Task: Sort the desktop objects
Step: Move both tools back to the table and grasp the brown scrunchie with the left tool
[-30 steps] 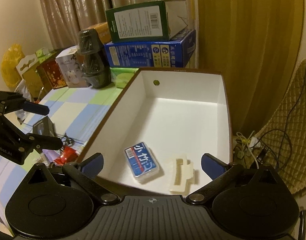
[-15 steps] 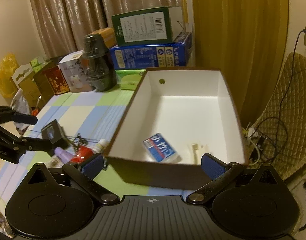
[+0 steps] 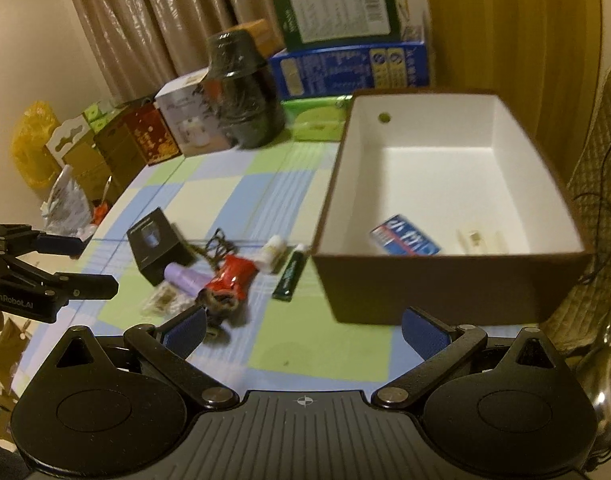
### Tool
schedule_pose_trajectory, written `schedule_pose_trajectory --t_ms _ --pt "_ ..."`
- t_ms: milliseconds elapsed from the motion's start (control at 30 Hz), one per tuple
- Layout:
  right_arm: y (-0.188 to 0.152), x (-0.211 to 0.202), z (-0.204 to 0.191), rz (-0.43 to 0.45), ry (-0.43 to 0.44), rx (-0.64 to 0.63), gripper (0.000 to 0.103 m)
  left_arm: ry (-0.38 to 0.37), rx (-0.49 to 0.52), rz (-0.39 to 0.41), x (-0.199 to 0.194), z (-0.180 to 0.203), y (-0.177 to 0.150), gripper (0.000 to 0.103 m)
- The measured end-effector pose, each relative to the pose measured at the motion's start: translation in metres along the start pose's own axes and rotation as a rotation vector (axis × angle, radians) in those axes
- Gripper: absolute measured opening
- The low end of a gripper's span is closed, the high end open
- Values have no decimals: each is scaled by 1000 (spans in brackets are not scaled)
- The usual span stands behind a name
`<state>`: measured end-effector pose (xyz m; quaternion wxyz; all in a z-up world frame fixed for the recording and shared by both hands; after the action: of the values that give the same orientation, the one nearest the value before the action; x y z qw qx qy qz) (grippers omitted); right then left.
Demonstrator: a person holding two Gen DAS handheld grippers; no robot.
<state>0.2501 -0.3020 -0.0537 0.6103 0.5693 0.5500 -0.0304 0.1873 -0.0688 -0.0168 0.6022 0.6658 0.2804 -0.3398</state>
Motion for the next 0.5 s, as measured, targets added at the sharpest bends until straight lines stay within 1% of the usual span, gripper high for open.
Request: schedule_pose_trajectory --t_ms 167,400,500 --pt "-9 17 -12 -19 7 19 101 13 -23 -32 8 -13 -15 95" --pt "-22 41 -20 -38 -29 24 101 -8 -16 -49 24 -16 -28 94" --pt "-27 48 -19 -41 -47 33 101 -32 -7 -45 33 -14 -33 94"
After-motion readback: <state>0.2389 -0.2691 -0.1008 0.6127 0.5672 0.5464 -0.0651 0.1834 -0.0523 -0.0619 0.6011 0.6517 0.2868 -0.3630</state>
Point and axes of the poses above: each gripper's, at about its wrist camera, not at the fingertips, and x roughly the way its jaws point, z to its right, y to its top, the point moved 1 cm from there along x, roughly the way its jaws point, and after that the axes turned 2 degrees about x, right-handed, at the moved point
